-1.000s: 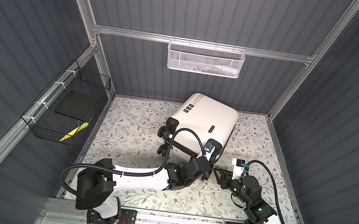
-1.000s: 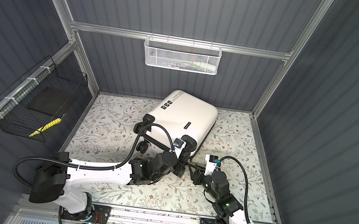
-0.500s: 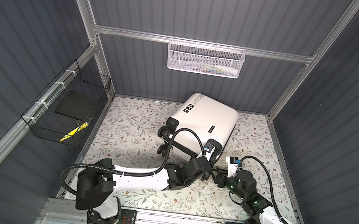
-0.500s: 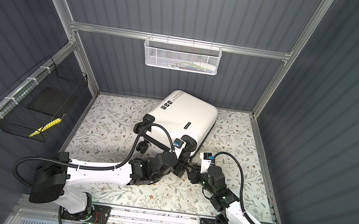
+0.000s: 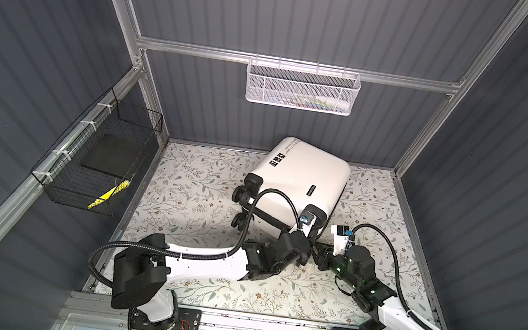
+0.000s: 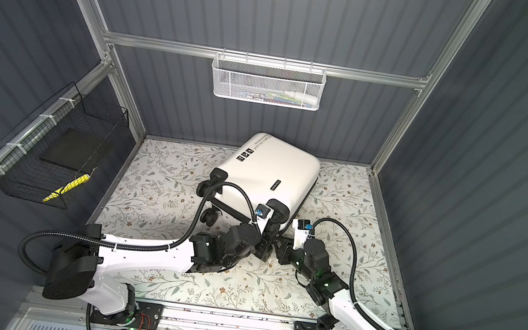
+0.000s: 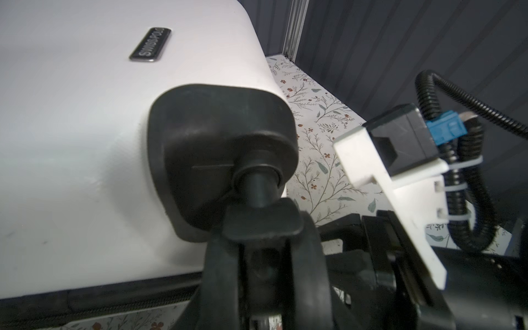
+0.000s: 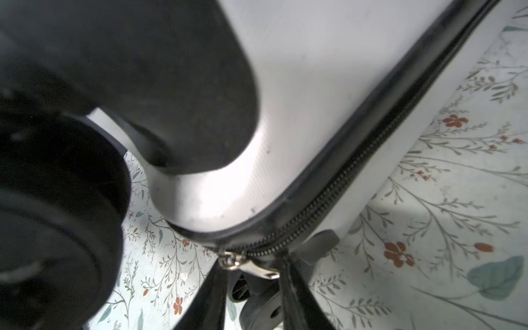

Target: Pack the luggage

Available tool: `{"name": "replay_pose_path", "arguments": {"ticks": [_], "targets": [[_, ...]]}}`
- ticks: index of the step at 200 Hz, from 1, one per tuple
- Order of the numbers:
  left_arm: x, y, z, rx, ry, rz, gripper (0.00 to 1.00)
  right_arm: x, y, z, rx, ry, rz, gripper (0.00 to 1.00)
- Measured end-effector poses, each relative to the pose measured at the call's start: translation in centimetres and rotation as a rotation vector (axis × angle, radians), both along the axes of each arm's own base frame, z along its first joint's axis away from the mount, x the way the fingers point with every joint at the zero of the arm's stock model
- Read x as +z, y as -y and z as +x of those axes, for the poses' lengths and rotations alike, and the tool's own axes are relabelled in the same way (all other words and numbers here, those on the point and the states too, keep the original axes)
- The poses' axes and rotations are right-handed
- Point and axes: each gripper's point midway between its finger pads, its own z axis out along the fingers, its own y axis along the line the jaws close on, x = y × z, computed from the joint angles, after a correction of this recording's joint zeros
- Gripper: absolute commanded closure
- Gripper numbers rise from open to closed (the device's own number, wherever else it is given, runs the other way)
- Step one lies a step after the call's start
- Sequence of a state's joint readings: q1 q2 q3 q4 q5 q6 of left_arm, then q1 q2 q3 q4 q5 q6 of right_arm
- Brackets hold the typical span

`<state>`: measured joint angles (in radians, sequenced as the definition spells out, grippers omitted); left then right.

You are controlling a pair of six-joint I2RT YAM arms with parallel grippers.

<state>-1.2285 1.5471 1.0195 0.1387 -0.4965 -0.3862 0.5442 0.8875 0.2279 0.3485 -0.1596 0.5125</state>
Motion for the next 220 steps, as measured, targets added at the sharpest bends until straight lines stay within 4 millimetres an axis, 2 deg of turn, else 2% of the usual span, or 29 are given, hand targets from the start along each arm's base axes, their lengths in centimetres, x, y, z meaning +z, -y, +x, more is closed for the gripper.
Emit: {"name": "replay_pose_path", "arguments": {"ticks": [59, 115, 174, 204, 220], "targets": [[0.0, -0.2, 0.3, 0.006, 0.000, 0.000, 1.00, -0.1, -0.2, -0.1, 0.007, -0.013, 0.009, 1.00], [0.0, -0.2, 0.3, 0.006, 0.000, 0.000, 1.00, -0.2, 0.5, 0.1, -0.047, -0.027, 0.023, 1.00], [0.0, -0.2, 0.3, 0.006, 0.000, 0.000, 1.00, -0.9, 4.5, 1.3, -0.295, -0.056, -0.010, 1.00], [0.0, -0.2, 0.2, 0.006, 0.002, -0.004, 1.00, -0.9, 3.7, 1.1, -0.247, -0.052, 0.005, 1.00], [0.0, -0.3, 0.2, 0.007, 0.002, -0.005, 1.00, -0.8, 2.6, 0.7, -0.175, -0.040, 0.024, 0.84]]}}
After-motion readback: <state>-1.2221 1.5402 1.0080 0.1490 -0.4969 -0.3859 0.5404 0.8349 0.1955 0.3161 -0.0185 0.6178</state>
